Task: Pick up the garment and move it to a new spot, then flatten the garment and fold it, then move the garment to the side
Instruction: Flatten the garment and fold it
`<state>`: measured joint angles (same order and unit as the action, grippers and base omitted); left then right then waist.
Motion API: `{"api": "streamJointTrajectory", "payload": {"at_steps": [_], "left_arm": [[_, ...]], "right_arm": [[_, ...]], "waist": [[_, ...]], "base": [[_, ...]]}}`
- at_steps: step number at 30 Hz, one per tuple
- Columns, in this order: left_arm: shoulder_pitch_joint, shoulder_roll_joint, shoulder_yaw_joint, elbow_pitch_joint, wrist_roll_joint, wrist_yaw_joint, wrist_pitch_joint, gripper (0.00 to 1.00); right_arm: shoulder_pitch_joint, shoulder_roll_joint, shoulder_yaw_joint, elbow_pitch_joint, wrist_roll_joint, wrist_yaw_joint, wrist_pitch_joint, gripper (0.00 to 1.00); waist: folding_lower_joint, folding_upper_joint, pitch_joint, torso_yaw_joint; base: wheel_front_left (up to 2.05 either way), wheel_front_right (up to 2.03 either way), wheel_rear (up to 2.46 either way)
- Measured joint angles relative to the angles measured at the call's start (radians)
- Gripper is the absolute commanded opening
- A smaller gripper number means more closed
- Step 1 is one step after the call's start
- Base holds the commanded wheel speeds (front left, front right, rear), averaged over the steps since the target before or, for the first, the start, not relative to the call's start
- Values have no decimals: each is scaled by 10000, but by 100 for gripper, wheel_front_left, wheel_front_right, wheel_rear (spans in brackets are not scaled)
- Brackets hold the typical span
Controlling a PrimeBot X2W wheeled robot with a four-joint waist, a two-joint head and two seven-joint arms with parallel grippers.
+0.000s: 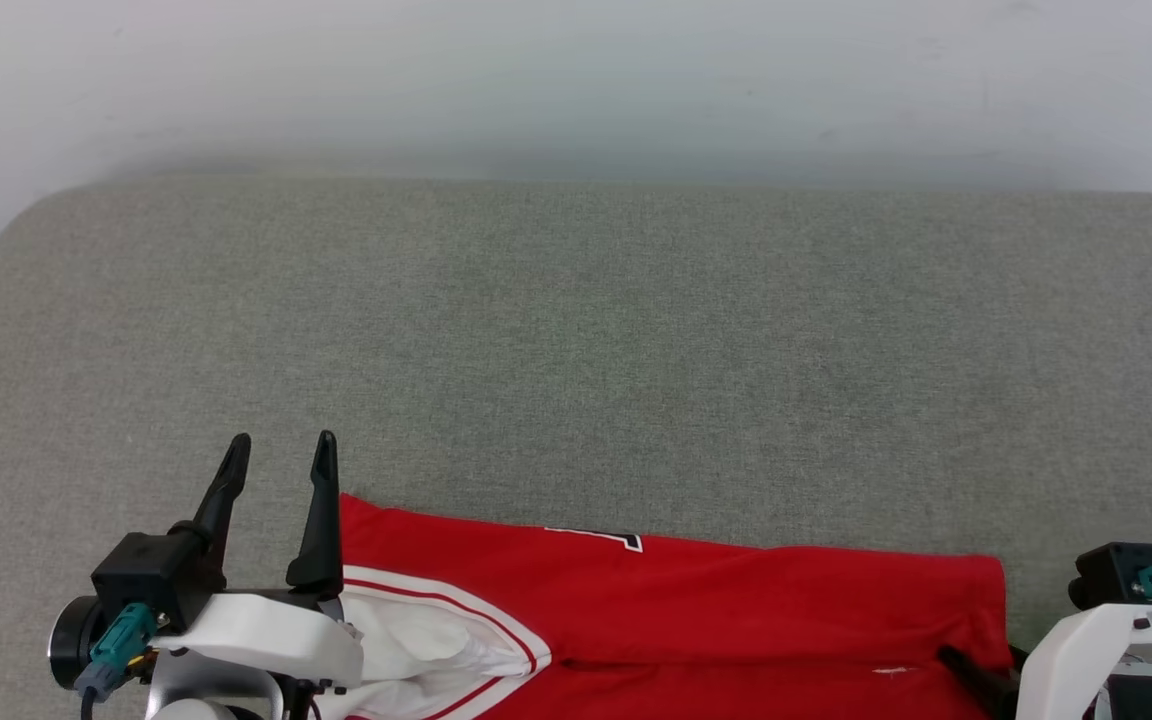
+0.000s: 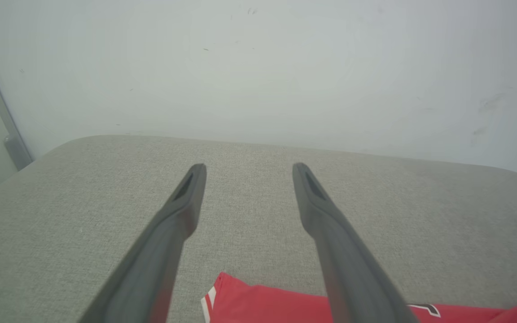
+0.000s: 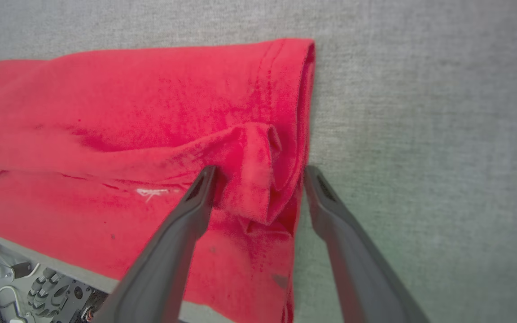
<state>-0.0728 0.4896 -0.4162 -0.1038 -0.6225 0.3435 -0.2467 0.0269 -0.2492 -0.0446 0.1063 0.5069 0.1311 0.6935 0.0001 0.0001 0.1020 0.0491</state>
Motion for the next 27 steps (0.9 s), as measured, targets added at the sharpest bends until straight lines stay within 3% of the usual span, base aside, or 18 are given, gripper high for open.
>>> {"api": "streamJointTrajectory", "payload": {"at_steps": [6, 7, 8, 9, 10, 21, 27], "left_arm": [[-148, -46, -161, 29, 155, 12, -19, 100], [-148, -44, -171, 29, 174, 19, -13, 100], [-148, -38, -184, 29, 209, 36, -13, 100], [-148, -35, -199, 27, 215, 38, -12, 100], [-149, -27, -213, 23, 221, 40, -4, 100], [-78, 109, -276, 8, 290, 207, 188, 100], [116, 244, -326, -58, 332, 347, 288, 100]], "right_arm": [[-102, 35, 416, 606, 128, -2, 205, 100], [-142, 19, 502, 663, 140, -2, 253, 85], [-183, 25, 558, 713, 199, -2, 255, 33], [-196, 19, 604, 754, 221, -2, 244, 13], [-231, 19, 654, 798, 280, -4, 234, 0], [-454, -288, 805, 644, 546, 0, -393, 0], [-496, -522, 117, 537, 449, 0, -426, 0]], "waist": [[0, 0, 219, 158], [0, 0, 219, 151], [0, -1, 221, 144], [0, 0, 222, 138], [0, 0, 218, 128], [0, 0, -260, -58], [0, 0, -543, -241]], "base": [[0, 0, 0], [0, 0, 0], [0, 0, 0], [0, 0, 0], [0, 0, 0], [0, 0, 0], [0, 0, 0]]}}
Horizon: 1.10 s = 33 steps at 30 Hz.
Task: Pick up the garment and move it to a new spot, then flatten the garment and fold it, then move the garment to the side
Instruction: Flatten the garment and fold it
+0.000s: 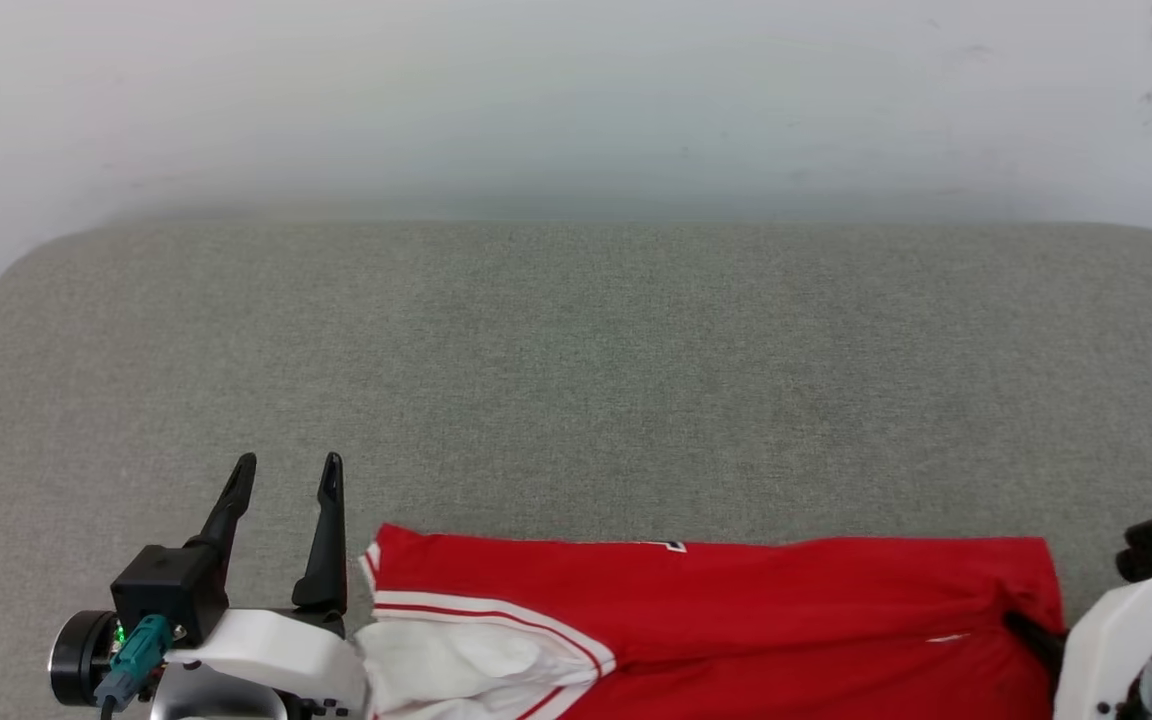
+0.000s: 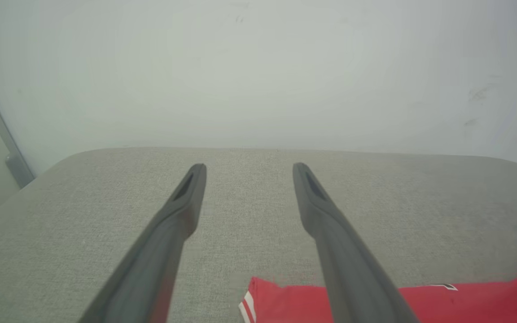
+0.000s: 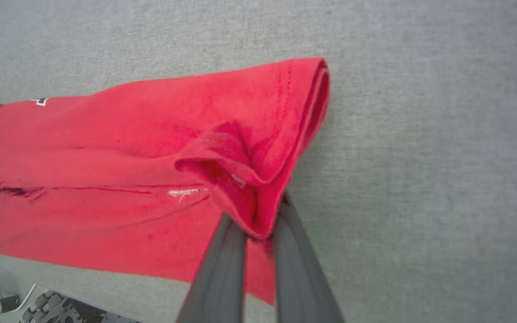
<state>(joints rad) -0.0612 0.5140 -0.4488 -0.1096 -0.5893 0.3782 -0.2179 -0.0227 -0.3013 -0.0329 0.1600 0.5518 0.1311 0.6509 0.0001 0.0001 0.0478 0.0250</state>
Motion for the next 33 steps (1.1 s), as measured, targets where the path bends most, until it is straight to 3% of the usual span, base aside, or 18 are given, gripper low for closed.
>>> {"api": "streamJointTrajectory", "payload": {"at_steps": [10, 13, 23, 28, 33], "left_arm": [[174, 42, -44, -121, 42, 140, 27, 100], [237, 40, -69, -123, 40, 178, 31, 100], [241, 19, -213, -115, 23, 159, 128, 100], [174, -40, -303, -73, 0, 92, 144, 100], [1, -127, -368, -46, -19, 29, 201, 100]], "right_arm": [[401, -119, -2234, -128, -349, 0, 608, 0], [433, 169, -2673, -286, -81, 0, 976, 0], [-56, 2213, -3522, -874, 3839, 0, 3127, 0], [-243, 2454, -3367, -708, 5572, -2, 3634, 0], [-325, 2483, -1941, -197, 7484, -2, 3081, 0]], "waist": [[0, 0, -206, -325], [0, 0, -262, -435], [0, 0, -343, -410], [0, 0, -366, -149], [-1, 0, -307, 212]], "base": [[0, 0, 0], [0, 0, 0], [0, 0, 0], [0, 0, 0], [0, 0, 0]]}}
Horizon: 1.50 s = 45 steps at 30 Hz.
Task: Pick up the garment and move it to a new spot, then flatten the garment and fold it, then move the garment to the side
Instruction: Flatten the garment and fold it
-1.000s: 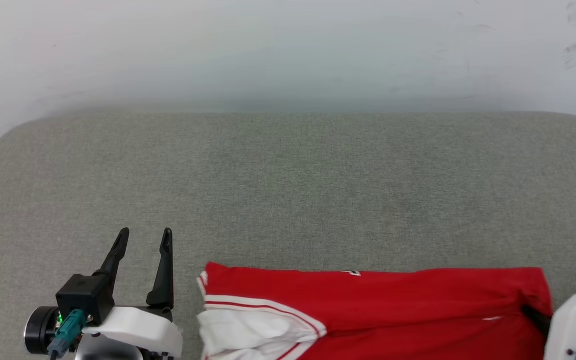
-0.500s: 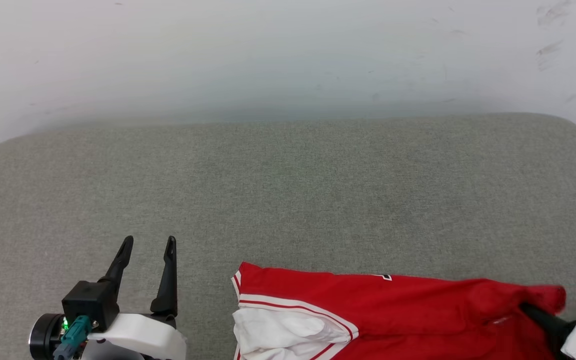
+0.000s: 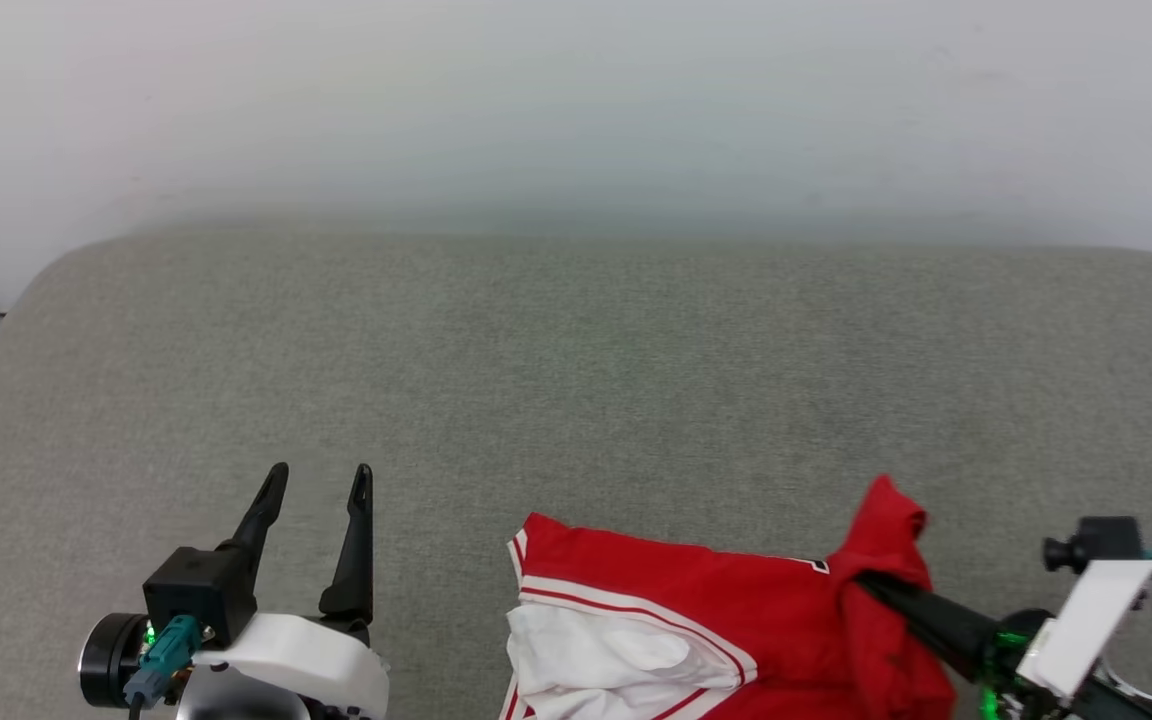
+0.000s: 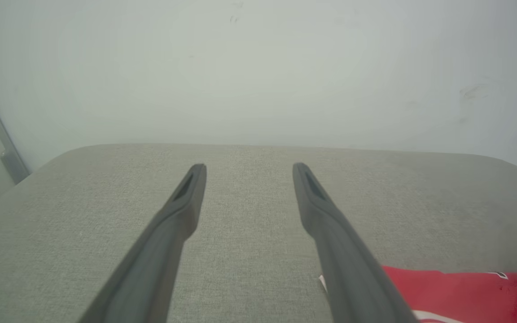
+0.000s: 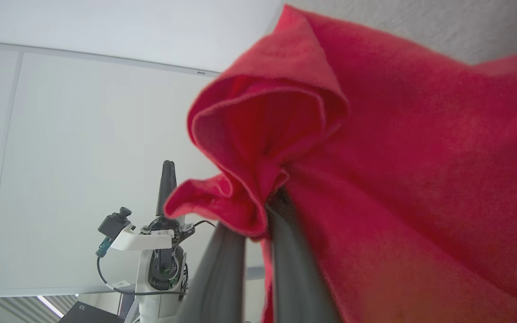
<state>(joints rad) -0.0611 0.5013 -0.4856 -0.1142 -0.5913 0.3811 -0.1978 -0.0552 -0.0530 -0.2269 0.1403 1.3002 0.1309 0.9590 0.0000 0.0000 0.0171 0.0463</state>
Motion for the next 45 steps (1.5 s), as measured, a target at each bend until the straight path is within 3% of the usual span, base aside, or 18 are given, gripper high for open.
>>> {"api": "streamJointTrajectory", "payload": {"at_steps": [4, 13, 22, 23, 25, 30, 38, 44, 45], "left_arm": [[-169, -65, -6, 75, -13, -27, 10, 100], [-515, -320, -35, 255, -12, -123, -176, 100], [-766, -529, -12, 627, -27, -330, -360, 100], [-803, -552, -4, 677, -27, -357, -389, 100], [-863, -596, 12, 765, -29, -382, -430, 100], [-866, -619, 33, 934, -40, -468, -460, 100], [-829, -608, 82, 1055, -44, -468, -518, 100], [-602, -610, 198, 1093, -40, -380, -545, 100], [-440, -610, 295, 1091, -21, -355, -581, 100]], "right_arm": [[-122, 6, 1352, 184, 849, 0, -646, 0], [-644, 13, 4115, 899, 1080, 0, -1854, 0], [-1021, 21, 5689, 1522, 1342, 0, -3204, 0], [-1081, 21, 5754, 1601, 1315, 0, -3365, 10], [-1157, 19, 5904, 1762, 1104, 0, -3580, 100], [-1311, 15, 6098, 1645, 1060, 0, -3887, 100], [-1490, -407, 6148, -29, 245, 0, -5093, 100], [-1476, -1058, 5250, -408, -1776, 0, -7116, 100], [-1406, -1371, 4493, -393, -3277, 0, -7965, 100]], "waist": [[1, 0, 186, 295], [0, 0, 861, 934], [1, 0, 1360, 1210], [1, 0, 1368, 1203], [1, 0, 1371, 1174], [0, 0, 1241, 1059], [0, 0, 819, 820], [0, 0, 411, 546], [0, 0, 257, 357]], "base": [[0, 0, 0], [0, 0, 0], [0, 0, 0], [0, 0, 0], [0, 0, 0], [0, 0, 0], [0, 0, 0], [0, 0, 0], [0, 0, 0]]}}
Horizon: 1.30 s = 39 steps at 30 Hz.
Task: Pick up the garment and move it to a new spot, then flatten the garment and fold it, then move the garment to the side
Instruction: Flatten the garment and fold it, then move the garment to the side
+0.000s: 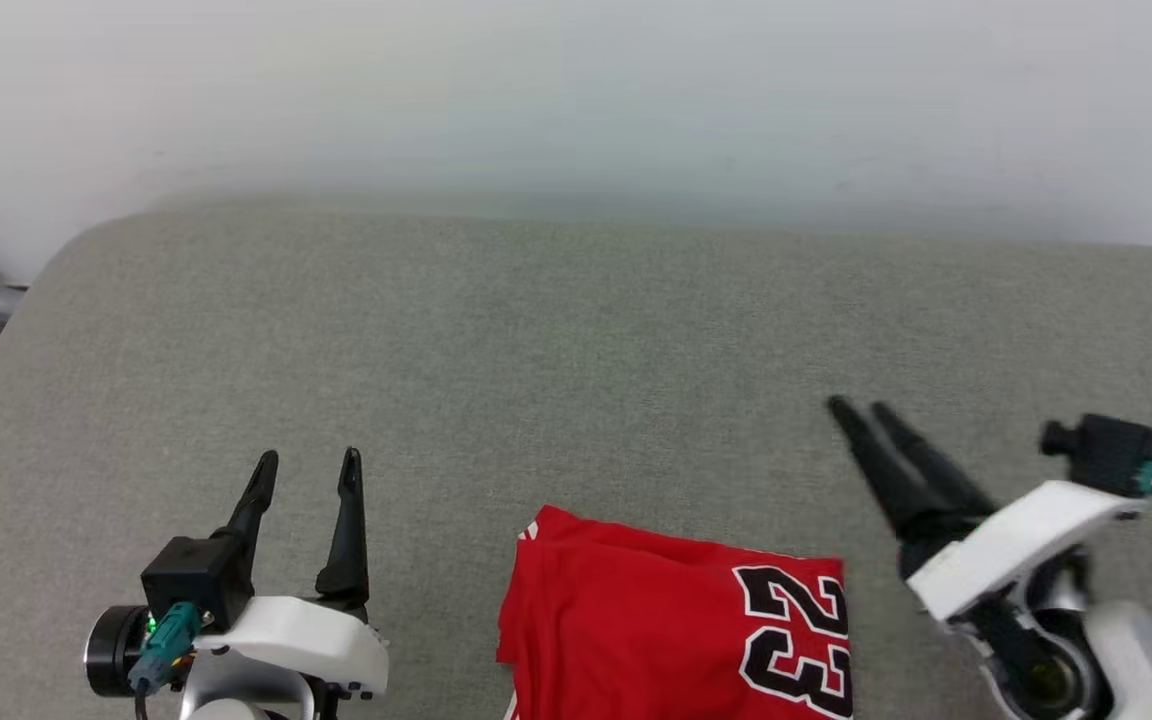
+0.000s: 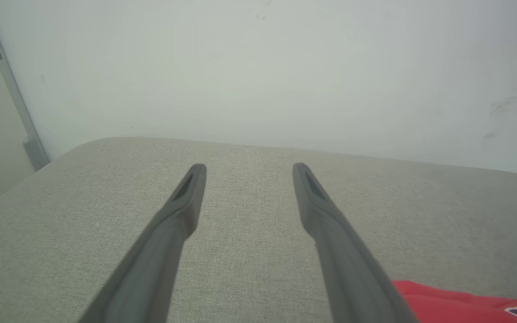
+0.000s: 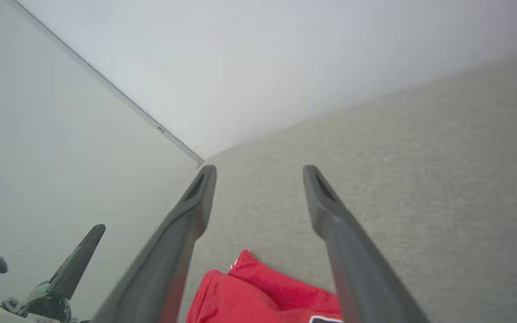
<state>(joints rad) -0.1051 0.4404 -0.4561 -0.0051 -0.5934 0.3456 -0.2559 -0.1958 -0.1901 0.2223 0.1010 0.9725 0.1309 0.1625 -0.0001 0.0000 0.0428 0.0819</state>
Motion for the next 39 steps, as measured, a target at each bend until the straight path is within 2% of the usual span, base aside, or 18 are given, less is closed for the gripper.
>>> {"api": "streamJointTrajectory", "payload": {"at_steps": [4, 9, 15, 24, 39], "left_arm": [[88, 15, 75, 6, 130, 52, -25, 100], [234, 92, 138, 119, 307, 109, -29, 100], [407, 161, 322, 165, 468, 151, -40, 100], [844, 240, 385, 393, 625, 4, -42, 100], [1347, -40, 704, 541, 616, -199, -44, 100]], "right_arm": [[306, -102, -1175, -174, -2017, 0, -717, 100], [819, 29, -2307, -1032, -4470, 0, -913, 100], [1449, 332, -2625, -2362, -6435, 0, -750, 100], [2626, 652, -2698, -2978, -7298, 0, -573, 100], [3209, 974, -2796, -3005, -7440, 0, -644, 100]], "waist": [[0, 0, -145, -258], [0, 0, -371, -534], [-1, -1, -605, -854], [-1, 0, -978, -1123], [0, 0, -1207, -1140]], "base": [[0, 0, 0], [0, 0, 0], [0, 0, 0], [0, 0, 0], [0, 0, 0]]}}
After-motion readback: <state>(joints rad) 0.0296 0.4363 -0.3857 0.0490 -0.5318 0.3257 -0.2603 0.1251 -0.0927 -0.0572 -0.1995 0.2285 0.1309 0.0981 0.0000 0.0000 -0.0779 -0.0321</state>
